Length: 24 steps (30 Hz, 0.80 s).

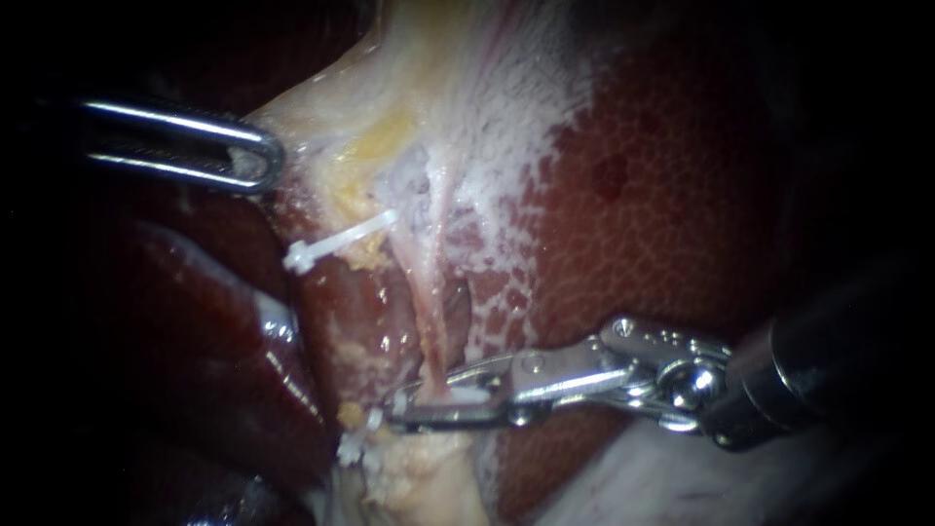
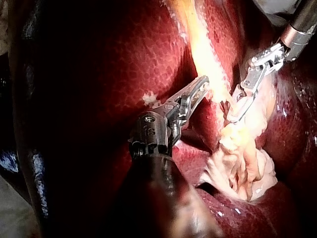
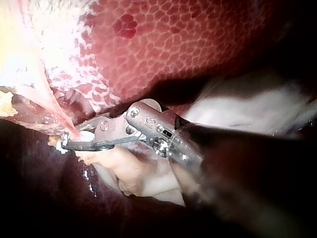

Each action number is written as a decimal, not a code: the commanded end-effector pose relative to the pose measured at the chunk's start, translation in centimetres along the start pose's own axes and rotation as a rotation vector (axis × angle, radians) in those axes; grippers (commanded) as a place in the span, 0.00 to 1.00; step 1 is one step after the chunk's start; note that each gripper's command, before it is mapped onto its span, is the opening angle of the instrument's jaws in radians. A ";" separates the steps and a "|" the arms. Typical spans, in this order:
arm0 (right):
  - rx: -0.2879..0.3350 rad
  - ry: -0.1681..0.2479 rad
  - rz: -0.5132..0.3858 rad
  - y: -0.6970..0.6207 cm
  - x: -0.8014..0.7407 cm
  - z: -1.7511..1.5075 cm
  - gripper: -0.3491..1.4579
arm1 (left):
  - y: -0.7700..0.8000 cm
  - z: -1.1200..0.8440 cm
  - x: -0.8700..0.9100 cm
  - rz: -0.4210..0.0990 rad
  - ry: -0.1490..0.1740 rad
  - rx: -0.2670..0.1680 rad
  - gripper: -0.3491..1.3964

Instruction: Going back first clip right tube

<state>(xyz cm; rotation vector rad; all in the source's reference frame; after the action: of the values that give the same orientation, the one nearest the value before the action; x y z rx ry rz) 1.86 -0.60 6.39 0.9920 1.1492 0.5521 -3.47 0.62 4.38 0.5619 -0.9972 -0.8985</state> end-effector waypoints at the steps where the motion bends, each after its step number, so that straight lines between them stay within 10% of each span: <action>1: 0.000 0.000 0.000 0.00 0.00 0.00 0.00 | 0.00 0.00 0.00 0.000 0.000 0.000 0.00; 9: 0.000 0.000 0.000 0.00 0.00 0.01 0.00 | 0.00 0.00 0.01 0.001 0.000 -0.001 0.00; 16: -0.006 -0.004 -0.076 0.02 0.04 0.09 0.40 | 0.00 0.01 0.02 0.001 -0.001 -0.001 0.00; 24: -0.012 -0.013 -0.202 0.02 0.10 0.14 0.50 | 0.00 0.00 0.02 0.001 -0.001 -0.001 0.00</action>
<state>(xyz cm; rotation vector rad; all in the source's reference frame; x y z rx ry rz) 2.03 -0.55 6.37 0.8511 1.2204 0.3807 -3.47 0.60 4.39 0.5604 -0.9976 -0.8979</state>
